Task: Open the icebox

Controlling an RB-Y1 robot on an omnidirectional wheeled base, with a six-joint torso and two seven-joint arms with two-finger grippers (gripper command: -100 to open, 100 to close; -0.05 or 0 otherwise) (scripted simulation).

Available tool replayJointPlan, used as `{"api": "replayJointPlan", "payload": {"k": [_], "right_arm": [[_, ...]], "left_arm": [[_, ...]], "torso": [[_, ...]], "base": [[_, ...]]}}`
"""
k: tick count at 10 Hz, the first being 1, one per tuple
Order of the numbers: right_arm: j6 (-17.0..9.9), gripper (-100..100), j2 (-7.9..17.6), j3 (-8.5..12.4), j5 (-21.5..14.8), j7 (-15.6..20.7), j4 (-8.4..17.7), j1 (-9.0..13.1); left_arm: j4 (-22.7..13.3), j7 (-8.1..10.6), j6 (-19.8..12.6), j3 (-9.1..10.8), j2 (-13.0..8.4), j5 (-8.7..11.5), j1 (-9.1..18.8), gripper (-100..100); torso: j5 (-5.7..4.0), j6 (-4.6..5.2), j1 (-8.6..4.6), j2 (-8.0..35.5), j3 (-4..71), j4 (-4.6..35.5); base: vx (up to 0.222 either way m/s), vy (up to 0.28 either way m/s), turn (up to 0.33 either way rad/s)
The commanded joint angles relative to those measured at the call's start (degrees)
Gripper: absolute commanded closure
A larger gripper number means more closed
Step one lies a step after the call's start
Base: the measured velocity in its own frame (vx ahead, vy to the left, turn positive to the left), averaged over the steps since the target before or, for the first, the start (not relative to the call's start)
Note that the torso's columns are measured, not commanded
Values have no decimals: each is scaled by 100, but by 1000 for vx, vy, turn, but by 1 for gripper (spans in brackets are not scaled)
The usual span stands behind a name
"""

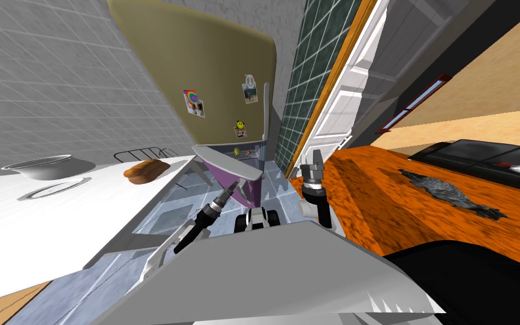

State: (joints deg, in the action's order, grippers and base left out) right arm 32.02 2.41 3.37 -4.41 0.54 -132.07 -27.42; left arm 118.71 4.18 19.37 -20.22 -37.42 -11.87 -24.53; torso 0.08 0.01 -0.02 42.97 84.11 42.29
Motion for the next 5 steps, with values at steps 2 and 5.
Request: {"api": "replayJointPlan", "payload": {"k": [2,5], "right_arm": [[0,0,0,0,0,0,0,0],[0,0,-1,-1,0,0,0,-1]], "left_arm": [[30,39,205,-221,-212,-69,-101,100],[30,39,205,-221,-212,-69,-101,100]], "torso": [[-4,-3,-32,38,-25,-3],[-8,-11,-72,82,-59,-20]], "base": [[-112,163,-150],[-54,56,-8]]}}
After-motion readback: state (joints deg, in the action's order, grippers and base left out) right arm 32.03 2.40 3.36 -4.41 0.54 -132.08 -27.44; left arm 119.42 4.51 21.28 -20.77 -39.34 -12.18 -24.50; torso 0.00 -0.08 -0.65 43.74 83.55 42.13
